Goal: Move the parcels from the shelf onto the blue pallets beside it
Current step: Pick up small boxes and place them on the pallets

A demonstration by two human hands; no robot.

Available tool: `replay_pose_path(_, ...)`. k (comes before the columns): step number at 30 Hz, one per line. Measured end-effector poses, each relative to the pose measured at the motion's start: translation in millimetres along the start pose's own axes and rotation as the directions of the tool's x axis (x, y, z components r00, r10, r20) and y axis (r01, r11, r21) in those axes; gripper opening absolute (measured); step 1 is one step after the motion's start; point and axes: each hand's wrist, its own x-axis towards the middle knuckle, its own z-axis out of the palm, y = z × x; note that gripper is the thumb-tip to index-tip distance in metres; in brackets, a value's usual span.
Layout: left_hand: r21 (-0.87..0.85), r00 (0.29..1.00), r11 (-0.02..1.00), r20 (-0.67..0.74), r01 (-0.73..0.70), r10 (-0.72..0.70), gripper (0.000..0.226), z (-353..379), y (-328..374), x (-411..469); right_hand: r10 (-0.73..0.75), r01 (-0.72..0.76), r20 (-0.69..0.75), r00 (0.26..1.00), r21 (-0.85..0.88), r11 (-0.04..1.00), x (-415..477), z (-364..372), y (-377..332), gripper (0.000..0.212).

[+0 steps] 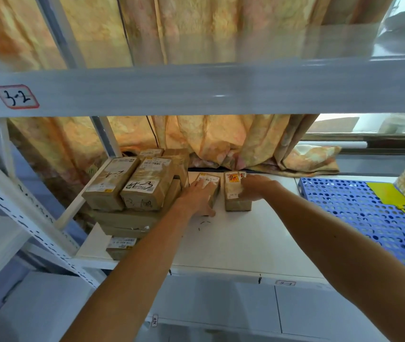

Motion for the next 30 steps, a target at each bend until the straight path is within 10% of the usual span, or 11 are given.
replay_pose_path(15, 0.013, 0.999, 1.0, -0.028, -0.023, 0.023, 0.118, 18, 0, -2, 0.268, -0.196, -0.057, 0.962, 0.54, 0.819, 12, 36, -40, 0.084)
replay_pose_path(30, 0.012, 0.999, 1.0, 0.052, -0.006, 0.005, 0.107, -1, 0, 1, 0.284, -0.202, -0.263, 0.922, 0.301, 0.932, -17, -18, 13, 0.082)
